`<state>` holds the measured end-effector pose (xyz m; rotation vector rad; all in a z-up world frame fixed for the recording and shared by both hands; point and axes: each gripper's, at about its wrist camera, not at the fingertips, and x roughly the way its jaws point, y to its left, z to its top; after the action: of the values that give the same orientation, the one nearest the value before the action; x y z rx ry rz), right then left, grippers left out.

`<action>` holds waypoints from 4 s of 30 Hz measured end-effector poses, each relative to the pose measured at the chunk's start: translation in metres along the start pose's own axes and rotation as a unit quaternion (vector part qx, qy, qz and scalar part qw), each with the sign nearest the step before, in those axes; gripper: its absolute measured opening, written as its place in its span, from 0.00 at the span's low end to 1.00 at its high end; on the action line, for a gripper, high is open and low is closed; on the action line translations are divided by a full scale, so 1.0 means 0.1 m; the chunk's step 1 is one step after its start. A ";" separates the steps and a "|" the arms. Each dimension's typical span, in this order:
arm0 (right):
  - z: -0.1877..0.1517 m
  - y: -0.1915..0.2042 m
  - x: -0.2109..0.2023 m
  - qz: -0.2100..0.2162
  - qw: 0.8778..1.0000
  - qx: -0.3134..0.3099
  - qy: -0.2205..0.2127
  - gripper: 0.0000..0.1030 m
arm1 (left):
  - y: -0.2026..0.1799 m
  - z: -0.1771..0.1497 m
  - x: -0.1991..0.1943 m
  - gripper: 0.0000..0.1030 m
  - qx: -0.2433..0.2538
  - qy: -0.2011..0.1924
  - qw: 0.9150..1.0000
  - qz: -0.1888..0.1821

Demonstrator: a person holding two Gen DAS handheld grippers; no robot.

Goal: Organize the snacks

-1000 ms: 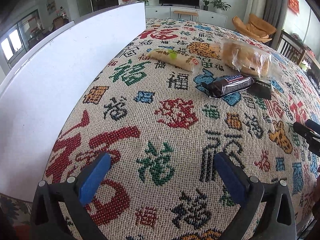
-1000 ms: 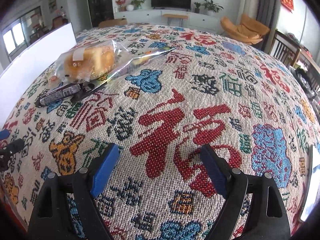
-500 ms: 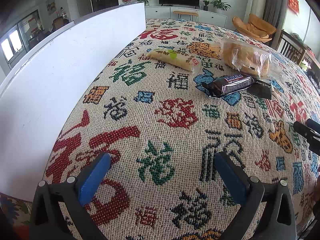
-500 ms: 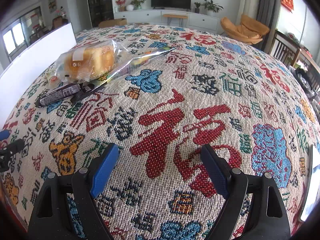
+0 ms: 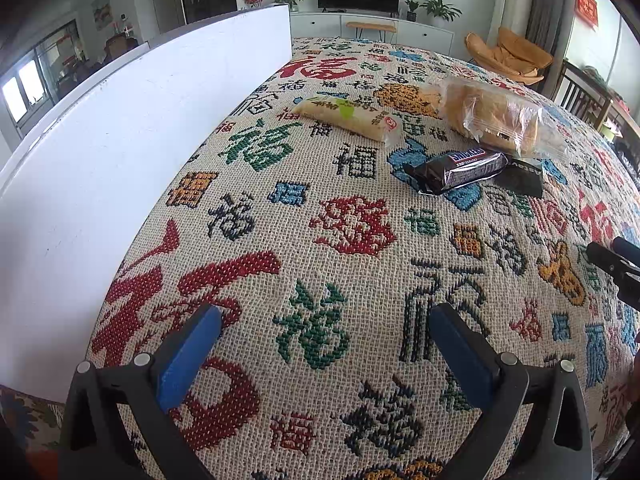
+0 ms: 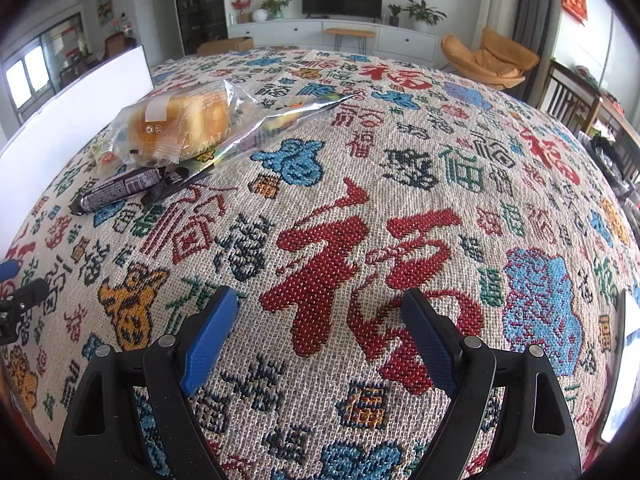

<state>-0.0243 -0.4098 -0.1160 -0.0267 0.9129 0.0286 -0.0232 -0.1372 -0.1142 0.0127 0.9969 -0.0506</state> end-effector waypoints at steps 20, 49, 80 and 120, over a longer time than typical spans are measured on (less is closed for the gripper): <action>0.00 0.00 0.00 0.000 1.000 0.000 0.000 0.84 | 0.00 -0.01 0.00 1.00 0.000 0.000 1.000 0.000; 0.00 0.00 0.00 0.000 1.000 -0.001 0.000 0.84 | -0.01 -0.01 0.00 1.00 0.001 -0.001 1.000 0.000; 0.00 0.00 0.00 0.000 1.000 -0.001 0.000 0.84 | 0.00 -0.02 0.00 1.00 -0.003 0.003 1.000 -0.005; 1.48 2.50 1.06 0.169 0.938 -0.257 0.157 0.49 | 0.13 0.04 0.00 1.00 -0.034 0.008 0.999 -0.019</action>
<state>0.1487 -0.1530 -0.1125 -0.3704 1.1999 0.5994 -0.0192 -0.1243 -0.1123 -0.0684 1.0149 -0.0515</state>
